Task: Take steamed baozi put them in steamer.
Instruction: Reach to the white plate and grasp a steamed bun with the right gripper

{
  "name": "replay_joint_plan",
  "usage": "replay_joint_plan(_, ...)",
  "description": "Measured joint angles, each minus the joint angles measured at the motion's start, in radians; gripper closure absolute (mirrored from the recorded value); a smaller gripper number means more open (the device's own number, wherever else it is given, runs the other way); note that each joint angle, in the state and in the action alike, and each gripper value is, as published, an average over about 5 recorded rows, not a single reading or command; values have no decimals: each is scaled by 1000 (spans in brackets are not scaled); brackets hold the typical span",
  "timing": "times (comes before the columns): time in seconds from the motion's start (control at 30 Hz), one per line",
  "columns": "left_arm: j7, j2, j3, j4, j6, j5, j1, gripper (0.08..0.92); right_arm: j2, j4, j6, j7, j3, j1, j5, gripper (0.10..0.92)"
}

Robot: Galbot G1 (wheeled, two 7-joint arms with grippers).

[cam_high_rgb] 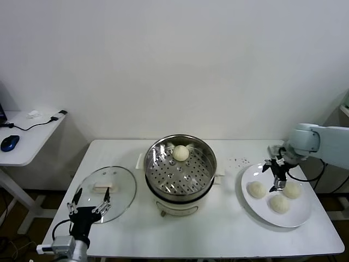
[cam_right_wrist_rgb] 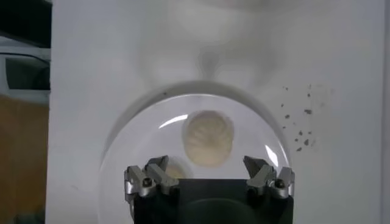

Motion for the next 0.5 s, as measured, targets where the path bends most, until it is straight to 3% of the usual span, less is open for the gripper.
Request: replay_joint_plan(0.5,0,-8,3,9,1,7,-4,177,28,-124,-7,55,195,-228,-41,203)
